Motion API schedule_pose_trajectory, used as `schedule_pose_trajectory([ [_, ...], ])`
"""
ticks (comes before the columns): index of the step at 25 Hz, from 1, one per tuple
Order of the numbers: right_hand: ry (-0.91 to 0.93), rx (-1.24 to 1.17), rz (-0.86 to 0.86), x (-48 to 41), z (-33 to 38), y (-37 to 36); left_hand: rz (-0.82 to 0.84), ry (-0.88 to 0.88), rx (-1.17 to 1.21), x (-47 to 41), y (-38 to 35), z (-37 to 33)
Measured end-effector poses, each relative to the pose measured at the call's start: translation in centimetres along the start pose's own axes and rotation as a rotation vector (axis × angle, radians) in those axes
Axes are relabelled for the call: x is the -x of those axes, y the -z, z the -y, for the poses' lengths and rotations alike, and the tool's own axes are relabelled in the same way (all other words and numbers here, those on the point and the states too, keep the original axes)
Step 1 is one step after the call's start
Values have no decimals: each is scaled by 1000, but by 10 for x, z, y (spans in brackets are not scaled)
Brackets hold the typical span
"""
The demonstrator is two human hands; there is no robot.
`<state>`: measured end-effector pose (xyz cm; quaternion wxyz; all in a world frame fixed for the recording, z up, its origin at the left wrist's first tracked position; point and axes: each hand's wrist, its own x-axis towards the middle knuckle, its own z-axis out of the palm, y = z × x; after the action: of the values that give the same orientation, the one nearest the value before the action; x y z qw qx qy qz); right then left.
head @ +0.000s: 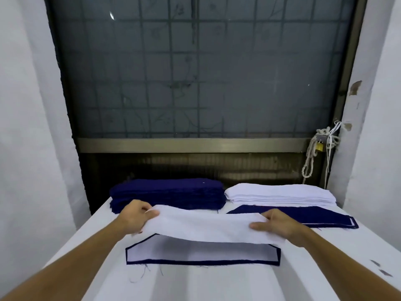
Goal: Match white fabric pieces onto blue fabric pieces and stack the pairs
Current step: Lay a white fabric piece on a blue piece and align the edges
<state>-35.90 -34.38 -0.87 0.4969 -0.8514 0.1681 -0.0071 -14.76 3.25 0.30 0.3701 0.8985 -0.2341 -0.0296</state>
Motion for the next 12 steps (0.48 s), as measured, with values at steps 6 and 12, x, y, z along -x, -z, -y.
schedule_pose_trajectory([
  [6,-44,-2,-296,6,-32,-28,-90,125,-50,10,-30,43],
  [12,-50,168,-534,5,-59,-59,-172,195,3,25,-64,75],
])
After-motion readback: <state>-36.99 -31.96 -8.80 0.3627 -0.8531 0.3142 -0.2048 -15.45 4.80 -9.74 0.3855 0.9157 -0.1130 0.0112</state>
